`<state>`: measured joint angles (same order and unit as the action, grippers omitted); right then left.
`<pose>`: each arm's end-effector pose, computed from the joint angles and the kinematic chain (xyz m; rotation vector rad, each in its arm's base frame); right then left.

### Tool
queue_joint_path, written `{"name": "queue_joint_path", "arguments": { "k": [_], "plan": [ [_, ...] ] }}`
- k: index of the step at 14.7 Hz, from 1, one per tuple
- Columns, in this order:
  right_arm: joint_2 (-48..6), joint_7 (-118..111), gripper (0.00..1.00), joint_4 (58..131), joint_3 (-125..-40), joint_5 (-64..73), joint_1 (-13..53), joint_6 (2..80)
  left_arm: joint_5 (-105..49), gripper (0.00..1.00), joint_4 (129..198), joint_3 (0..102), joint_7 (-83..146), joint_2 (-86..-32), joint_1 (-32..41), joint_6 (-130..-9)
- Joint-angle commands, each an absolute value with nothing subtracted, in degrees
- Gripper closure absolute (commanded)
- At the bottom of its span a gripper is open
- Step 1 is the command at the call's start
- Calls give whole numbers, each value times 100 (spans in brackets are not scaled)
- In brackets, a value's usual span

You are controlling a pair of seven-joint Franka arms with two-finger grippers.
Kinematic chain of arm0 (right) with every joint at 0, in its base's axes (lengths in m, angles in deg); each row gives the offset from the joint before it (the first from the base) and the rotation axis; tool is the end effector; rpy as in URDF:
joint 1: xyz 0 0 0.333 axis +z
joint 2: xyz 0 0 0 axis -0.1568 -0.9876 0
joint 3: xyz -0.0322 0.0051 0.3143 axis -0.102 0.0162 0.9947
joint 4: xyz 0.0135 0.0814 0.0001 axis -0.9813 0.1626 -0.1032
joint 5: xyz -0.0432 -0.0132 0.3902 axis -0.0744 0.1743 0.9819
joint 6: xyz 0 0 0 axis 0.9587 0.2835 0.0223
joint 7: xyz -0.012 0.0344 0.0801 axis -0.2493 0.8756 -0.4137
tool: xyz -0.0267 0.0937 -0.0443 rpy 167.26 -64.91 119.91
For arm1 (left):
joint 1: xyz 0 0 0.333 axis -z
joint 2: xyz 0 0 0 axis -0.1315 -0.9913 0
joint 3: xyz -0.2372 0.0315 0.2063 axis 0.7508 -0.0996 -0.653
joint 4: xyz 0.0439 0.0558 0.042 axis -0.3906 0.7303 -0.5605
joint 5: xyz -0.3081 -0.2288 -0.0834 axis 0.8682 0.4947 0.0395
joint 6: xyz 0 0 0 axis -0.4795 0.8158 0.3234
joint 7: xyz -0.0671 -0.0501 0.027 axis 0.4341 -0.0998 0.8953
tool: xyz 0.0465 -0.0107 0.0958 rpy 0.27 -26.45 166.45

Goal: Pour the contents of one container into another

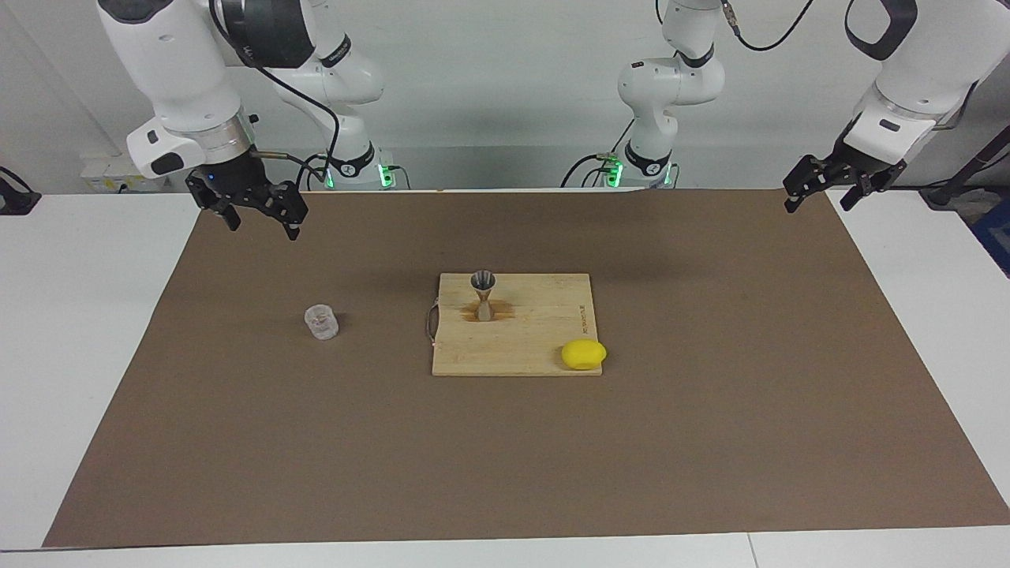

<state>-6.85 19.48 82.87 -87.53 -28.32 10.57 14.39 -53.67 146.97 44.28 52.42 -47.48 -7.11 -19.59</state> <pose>0.5584 0.0314 0.5995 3.0846 -0.3048 -0.0504 0.5404 0.0303 0.6206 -3.1333 0.0631 0.0592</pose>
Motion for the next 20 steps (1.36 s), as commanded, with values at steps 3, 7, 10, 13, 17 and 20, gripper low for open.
{"name": "queue_joint_path", "arguments": {
  "k": [3, 7, 10, 13, 17, 20],
  "plan": [
    [-496, 1750, 0, 8569, -8741, -2844, 1043, 1403, -5432, 0, 14882, 4378, 5019, -4589, -615, -2014],
    [-487, 1654, 0, 8542, -8724, -2817, 1051, 1482, -5432, 0, 14891, 4378, 4886, -4589, -615, -2022],
    [-487, 1618, 0, 8525, -8724, -2694, 1051, 1508, -5432, 0, 14891, 4378, 4877, -4589, -615, -2022],
    [-487, 1609, 0, 8525, -8724, -2685, 1060, 1552, -5432, 0, 14891, 4378, 4877, -4589, -615, -2022],
    [-487, 1601, 0, 8533, -8724, -2677, 1060, 1587, -5432, 0, 14891, 4378, 4868, -4580, -606, -2022],
    [-487, 1548, 0, 8542, -8724, -2668, 1060, 1596, -5432, 0, 14891, 4378, 4868, -4580, -606, -2022]
  ]
}}
